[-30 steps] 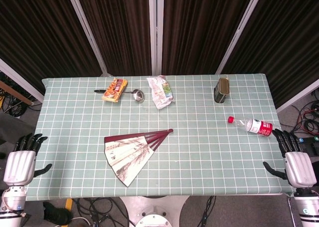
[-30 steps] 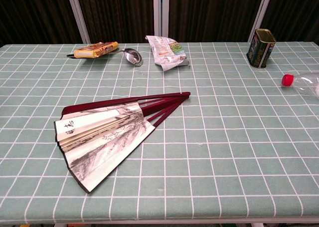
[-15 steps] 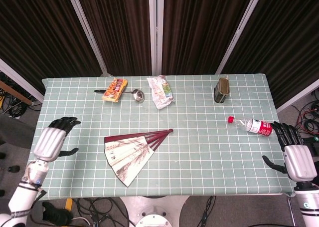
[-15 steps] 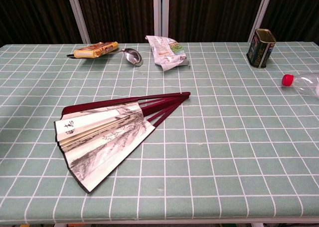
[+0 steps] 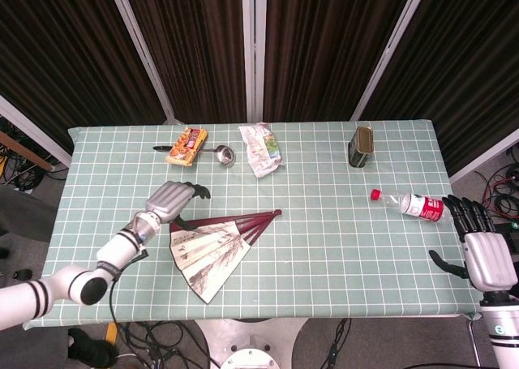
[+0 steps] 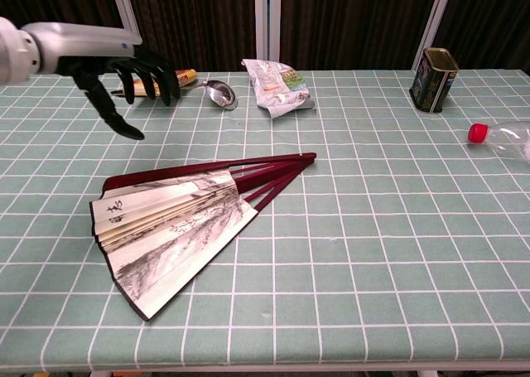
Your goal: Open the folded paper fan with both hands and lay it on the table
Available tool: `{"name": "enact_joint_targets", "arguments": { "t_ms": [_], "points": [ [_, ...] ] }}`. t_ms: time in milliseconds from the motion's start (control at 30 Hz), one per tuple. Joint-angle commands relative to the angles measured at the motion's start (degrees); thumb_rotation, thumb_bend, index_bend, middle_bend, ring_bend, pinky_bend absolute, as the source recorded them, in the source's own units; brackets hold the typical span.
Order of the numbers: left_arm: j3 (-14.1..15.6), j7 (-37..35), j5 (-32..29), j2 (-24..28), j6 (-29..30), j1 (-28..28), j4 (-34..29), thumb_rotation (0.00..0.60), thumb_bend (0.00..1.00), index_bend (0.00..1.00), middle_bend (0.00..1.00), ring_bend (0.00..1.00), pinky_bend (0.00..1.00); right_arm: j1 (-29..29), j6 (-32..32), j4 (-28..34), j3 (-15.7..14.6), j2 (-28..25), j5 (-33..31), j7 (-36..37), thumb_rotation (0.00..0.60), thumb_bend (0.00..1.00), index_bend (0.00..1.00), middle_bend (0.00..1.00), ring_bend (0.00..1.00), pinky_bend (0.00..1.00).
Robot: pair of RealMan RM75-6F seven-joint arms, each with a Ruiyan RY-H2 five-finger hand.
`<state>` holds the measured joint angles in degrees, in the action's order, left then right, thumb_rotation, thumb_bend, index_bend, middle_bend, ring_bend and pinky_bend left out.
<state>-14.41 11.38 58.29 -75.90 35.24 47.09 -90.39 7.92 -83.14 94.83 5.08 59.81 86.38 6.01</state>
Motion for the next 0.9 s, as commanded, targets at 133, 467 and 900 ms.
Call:
{"name": "enact_joint_targets", "arguments": {
  "t_ms": [133,467,900],
  "points": [
    [3.0,2.9,-15.7,-7.8,-6.9,10.3,9.5,0.6,0.17,0.3,0.32,0.3,0.4,0.0,0.3,-0.3,0.0,0.1,-0.4,0.1,0.6,0.12,0.0,0.06,0.0,0.0],
    [9.3,6.4,-25.9,-13.1,-5.9,18.5,14.5,0.6,0.2,0.3,0.32,0.32,0.43,-0.5,0.0,-0.6,0.0,-0.1,-0.8,0.8,0.6,0.12,0.0,0.06,0.0,0.0],
    [12.3,6.4,-31.2,-14.7,-6.0,22.5,16.3,0.6,0.33,0.3,0.34,0.35,0.43,-0.8,0.3,-1.9,0.2,0.6,-2.1,1.3,0.6,0.12,0.0,0.06,0.0,0.0]
  ]
}}
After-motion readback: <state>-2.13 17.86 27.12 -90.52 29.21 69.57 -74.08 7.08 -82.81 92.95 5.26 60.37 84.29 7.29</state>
